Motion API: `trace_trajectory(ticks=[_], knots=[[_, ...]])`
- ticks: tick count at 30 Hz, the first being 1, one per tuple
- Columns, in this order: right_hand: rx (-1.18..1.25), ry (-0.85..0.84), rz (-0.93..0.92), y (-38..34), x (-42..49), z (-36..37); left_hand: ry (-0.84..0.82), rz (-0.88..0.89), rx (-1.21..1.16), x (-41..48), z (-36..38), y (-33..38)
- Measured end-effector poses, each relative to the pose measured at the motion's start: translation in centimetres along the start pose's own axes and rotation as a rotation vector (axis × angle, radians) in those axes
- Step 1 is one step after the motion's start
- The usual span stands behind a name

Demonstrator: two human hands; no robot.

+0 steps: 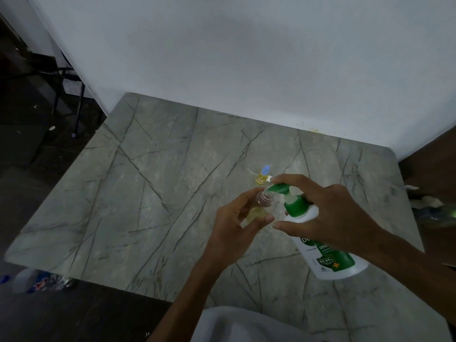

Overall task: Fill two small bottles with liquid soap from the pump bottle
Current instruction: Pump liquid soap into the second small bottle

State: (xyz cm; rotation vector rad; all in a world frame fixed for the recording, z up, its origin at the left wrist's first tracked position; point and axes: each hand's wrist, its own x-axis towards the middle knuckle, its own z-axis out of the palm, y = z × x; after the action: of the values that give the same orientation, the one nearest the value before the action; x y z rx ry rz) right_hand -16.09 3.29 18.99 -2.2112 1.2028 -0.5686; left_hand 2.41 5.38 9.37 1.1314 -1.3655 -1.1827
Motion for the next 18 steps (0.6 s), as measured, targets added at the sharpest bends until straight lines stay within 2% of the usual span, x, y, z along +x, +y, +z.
trace_trajectory(ticks=[18], knots=[[0.056, 0.049, -0.004, -0.88, -0.40, -0.06, 0.015, 0.026, -0.002, -0.37, 0.21, 0.68]])
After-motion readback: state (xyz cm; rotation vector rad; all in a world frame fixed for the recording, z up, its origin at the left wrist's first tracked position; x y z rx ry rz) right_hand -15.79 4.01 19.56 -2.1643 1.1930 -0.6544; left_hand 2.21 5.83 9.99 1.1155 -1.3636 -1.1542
